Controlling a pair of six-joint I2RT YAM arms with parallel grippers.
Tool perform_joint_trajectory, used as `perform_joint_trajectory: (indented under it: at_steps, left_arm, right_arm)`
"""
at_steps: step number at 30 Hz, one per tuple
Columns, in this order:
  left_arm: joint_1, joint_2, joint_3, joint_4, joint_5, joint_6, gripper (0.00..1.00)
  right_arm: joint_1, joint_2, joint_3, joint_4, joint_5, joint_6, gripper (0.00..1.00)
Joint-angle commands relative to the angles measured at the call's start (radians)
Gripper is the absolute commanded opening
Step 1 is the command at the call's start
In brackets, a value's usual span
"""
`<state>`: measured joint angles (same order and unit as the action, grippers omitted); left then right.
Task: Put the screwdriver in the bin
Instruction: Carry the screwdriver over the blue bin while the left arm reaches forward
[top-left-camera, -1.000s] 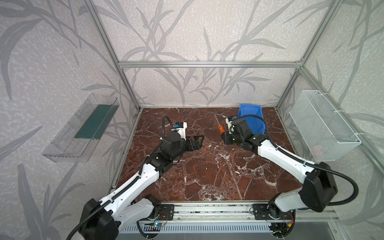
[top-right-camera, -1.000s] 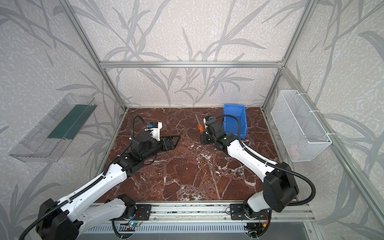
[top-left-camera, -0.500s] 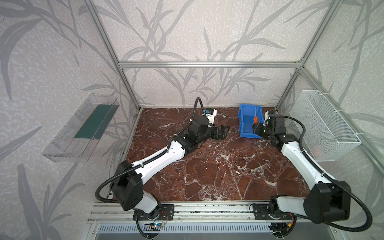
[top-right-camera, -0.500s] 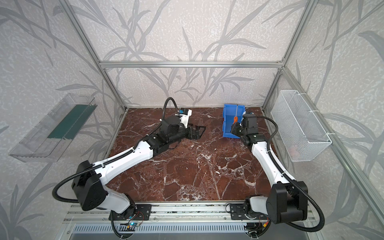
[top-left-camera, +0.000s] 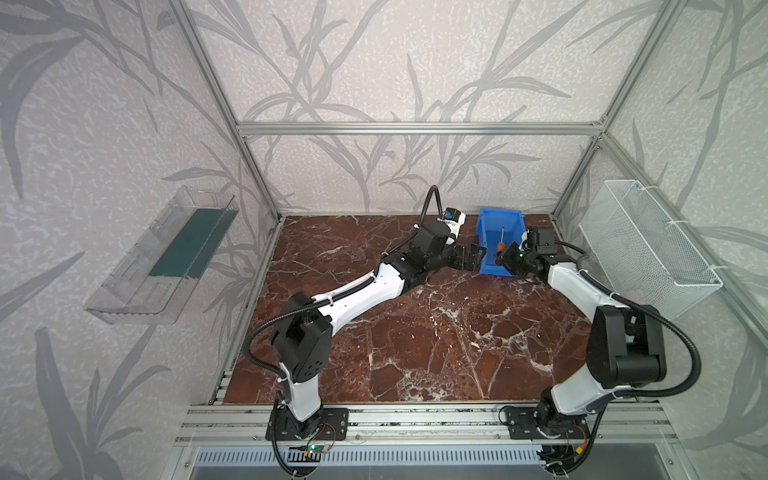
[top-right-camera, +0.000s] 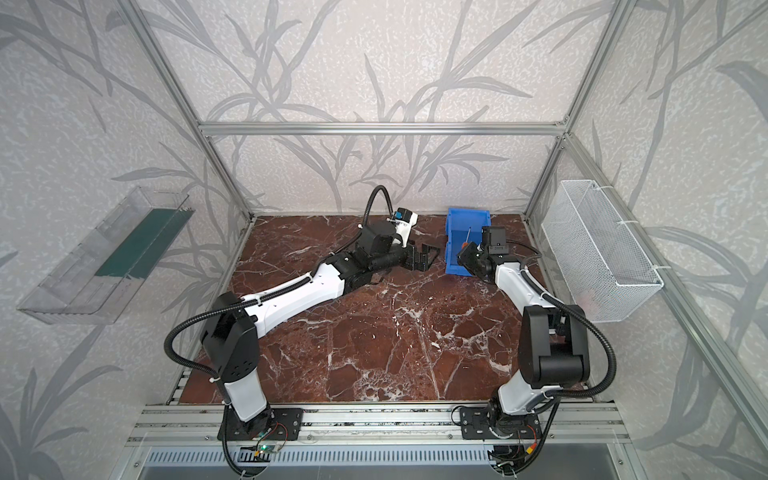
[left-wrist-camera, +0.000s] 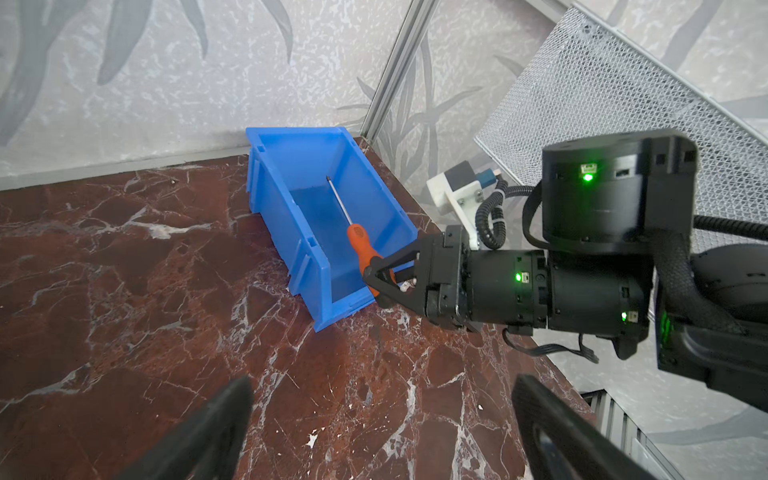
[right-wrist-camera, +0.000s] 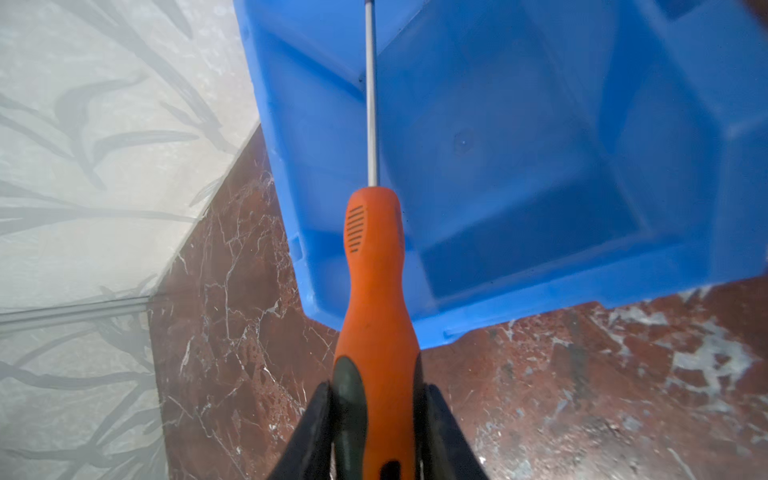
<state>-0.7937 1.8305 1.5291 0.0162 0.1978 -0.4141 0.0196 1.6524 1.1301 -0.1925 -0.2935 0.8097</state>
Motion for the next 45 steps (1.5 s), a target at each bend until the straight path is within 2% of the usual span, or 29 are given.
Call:
perform_joint_trajectory:
  at_steps: [1, 6, 17, 27, 35, 45]
  left_arm:
    - [-0.001, 0.015, 0.035, 0.012, 0.019, 0.008, 0.99]
    - [-0.003, 0.011, 0.043, 0.002, 0.005, 0.018, 0.99]
    - [-0.002, -0.011, 0.021, -0.025, -0.009, 0.022, 0.99]
    - [-0.001, -0.05, -0.027, -0.02, -0.032, 0.038, 0.99]
    - [-0.002, -0.057, -0.045, -0.018, -0.037, 0.043, 0.99]
    - [-0.002, -0.059, -0.052, -0.007, -0.038, 0.031, 0.99]
  right_arm:
    - [-0.011, 0.078, 0.074, 0.042, -0.09, 0.083, 0.22]
    - [-0.015, 0.167, 0.13, 0.043, -0.129, 0.104, 0.22]
    - [-0.017, 0.273, 0.161, 0.077, -0.108, 0.193, 0.24]
    - [-0.018, 0.324, 0.182, 0.102, -0.053, 0.231, 0.31]
    - [-0.016, 0.314, 0.177, 0.105, -0.026, 0.225, 0.45]
    - [-0.018, 0.286, 0.169, 0.102, -0.043, 0.154, 0.5]
